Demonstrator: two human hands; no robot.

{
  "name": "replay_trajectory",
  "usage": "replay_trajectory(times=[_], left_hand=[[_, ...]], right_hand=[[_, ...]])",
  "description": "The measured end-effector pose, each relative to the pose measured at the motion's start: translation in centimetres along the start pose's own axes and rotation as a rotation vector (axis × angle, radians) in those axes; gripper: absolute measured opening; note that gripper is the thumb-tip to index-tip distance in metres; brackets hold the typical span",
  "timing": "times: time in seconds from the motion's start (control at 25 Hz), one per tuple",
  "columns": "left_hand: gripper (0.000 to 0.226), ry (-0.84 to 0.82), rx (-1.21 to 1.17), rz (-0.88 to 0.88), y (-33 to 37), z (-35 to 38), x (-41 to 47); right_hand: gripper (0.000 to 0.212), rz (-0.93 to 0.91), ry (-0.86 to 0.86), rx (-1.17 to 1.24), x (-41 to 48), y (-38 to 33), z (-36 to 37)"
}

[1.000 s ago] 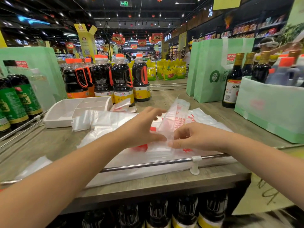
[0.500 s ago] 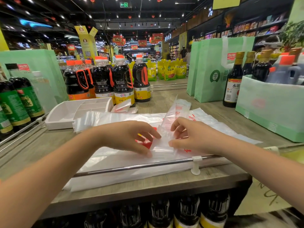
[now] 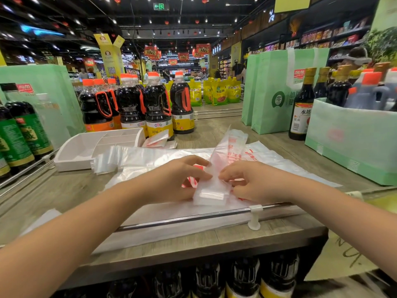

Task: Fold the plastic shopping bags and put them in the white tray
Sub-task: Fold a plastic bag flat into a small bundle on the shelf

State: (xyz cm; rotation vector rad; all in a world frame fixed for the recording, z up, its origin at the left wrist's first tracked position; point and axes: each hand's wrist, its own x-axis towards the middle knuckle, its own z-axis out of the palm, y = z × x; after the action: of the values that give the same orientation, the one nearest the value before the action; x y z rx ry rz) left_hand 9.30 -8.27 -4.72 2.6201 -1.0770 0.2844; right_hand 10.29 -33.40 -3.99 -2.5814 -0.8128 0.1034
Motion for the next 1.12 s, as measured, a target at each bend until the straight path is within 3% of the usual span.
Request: replay_trajectory(times=[0.36,0.6,0.8,0.96,1.12], left_hand=[[0.040,0.181,0.335,0.034,0.8,-1.2,-1.4],[0.033,0.236,0.081,-0.166,0.3,-0.6,-1.6],[0.033,0.162,-0.057,-0.101,0.1,0.0,-1.7],[0.032,0.122,0.003,-0.211,-0.8,0.0,-2.0],[0.032,0.062,0.021,-0.193,-1.0,0.2,-2.0]], right_hand=[[0.048,-0.260,-0.007,-0.037,2.0,-1.2,0.3],[0.054,-0.257,0.104,-0.098,1.8,0.1,1.0],[0.029,-0.320,0.088,-0.089,1.9,-0.3,1.0],[0.021,-0.265,0.078,-0.111,1.7,-0.4,0.9],[0.019,-0.235,0.088,-0.023,1.5,-0.4,0.8]])
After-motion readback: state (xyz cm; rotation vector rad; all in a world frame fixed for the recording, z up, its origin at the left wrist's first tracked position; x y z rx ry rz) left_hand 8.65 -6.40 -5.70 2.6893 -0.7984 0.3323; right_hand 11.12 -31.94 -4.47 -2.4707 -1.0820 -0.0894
